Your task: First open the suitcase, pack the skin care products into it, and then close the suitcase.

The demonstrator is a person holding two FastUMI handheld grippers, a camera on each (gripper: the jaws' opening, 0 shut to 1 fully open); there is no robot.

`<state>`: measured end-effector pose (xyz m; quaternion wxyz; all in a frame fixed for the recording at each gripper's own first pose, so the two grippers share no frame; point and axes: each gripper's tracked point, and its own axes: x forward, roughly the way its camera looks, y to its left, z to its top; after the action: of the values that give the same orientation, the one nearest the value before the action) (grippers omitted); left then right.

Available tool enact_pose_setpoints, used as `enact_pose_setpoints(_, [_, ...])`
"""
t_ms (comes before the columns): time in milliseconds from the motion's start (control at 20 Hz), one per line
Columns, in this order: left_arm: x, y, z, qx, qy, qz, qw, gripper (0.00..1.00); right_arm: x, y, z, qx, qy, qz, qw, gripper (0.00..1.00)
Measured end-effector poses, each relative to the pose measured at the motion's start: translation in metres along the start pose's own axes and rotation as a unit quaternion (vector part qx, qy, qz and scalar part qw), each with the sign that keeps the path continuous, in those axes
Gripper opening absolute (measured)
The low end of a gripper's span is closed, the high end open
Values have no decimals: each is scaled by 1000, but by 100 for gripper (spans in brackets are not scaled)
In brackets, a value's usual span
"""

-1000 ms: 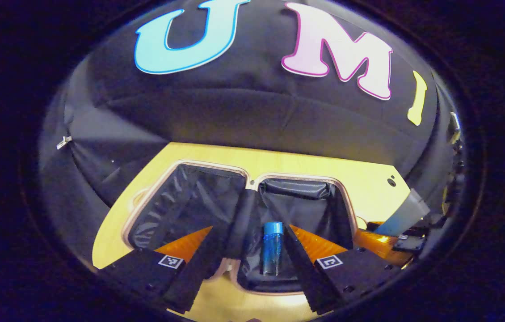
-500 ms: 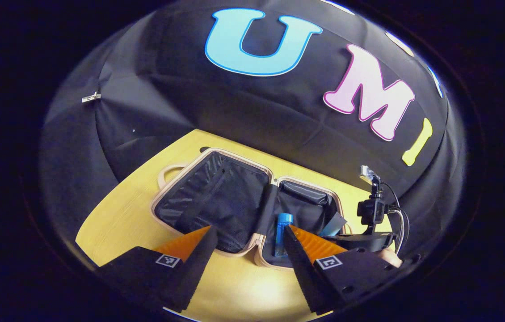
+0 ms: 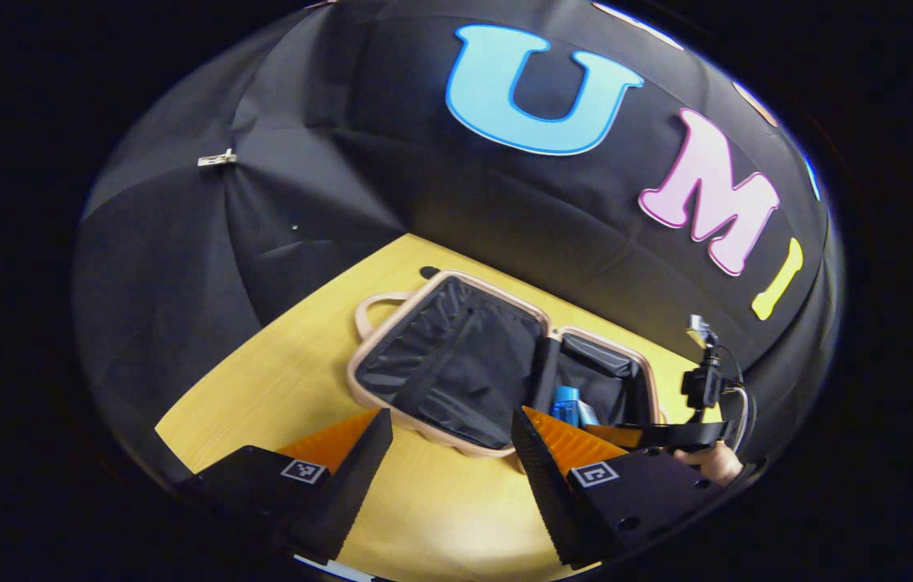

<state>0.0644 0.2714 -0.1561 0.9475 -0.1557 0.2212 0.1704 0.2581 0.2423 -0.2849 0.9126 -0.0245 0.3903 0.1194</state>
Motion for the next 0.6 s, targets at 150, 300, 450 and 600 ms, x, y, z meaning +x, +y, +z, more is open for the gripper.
enact_pose_setpoints(150, [14,43,5,7,15,41,999,94,-23,8,-1,-5,-24,23,999,89])
enact_pose_setpoints(300, [37,65,27,-11,15,38,999,94,-62,1,5,-4,-70,27,997,98])
enact_pose_setpoints(450, [61,87,43,-37,38,52,997,94,-103,-11,16,-17,-118,24,993,97])
enact_pose_setpoints(600, [97,109,64,-22,44,70,996,94,-131,-30,4,-61,-129,23,990,97])
